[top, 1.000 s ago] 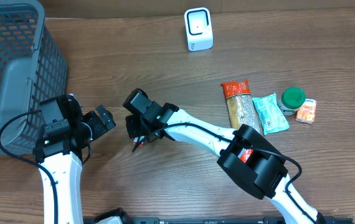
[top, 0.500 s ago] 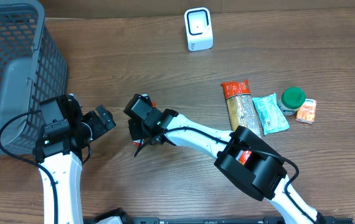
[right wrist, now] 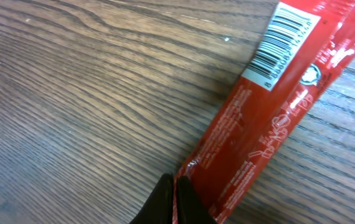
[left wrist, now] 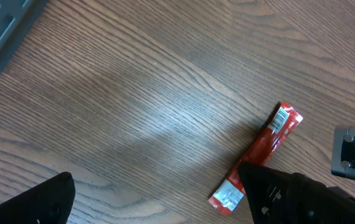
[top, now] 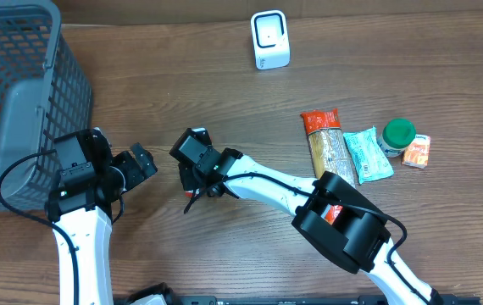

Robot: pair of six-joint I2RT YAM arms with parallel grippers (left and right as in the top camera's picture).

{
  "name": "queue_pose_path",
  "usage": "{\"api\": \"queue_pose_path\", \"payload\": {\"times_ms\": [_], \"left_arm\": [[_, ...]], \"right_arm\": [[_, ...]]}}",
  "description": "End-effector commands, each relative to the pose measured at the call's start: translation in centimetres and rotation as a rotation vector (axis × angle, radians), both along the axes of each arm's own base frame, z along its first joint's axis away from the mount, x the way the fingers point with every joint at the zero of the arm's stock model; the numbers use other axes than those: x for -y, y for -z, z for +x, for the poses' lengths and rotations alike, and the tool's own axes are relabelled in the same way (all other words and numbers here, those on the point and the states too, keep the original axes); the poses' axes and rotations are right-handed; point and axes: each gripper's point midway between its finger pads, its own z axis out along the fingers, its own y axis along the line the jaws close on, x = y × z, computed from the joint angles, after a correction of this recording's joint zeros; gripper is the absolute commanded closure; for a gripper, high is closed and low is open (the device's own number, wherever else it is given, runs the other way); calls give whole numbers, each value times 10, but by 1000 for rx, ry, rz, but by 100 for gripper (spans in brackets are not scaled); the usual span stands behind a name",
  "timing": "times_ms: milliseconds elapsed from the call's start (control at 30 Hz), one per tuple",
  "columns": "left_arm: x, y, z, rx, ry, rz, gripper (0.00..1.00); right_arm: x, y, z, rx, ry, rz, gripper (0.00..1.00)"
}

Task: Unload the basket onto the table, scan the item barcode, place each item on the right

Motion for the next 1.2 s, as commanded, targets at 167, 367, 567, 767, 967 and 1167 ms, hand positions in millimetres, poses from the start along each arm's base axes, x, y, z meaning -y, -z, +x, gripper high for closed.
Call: {"api": "queue_pose_path", "payload": {"times_ms": [167, 367, 567, 767, 967, 1167], "left_arm": [[-1, -4, 3, 9, -12, 5, 0], [-1, -4, 3, 9, -12, 5, 1], [-1, -4, 3, 9, -12, 5, 0], [-1, -4, 3, 9, -12, 5, 0], [-1, -4, 3, 9, -12, 5, 1], [-1, -4, 3, 9, -12, 5, 1]], "right_arm": [[30, 7, 18, -13, 60, -66, 96], [68, 8, 27, -73, 116, -142, 96], [115, -7, 29, -112, 75, -256, 96], [173, -5, 9, -220, -72, -450, 96], [213, -5, -1, -288, -117, -575, 96], [215, -20, -3, -273, -187, -583, 96]]}}
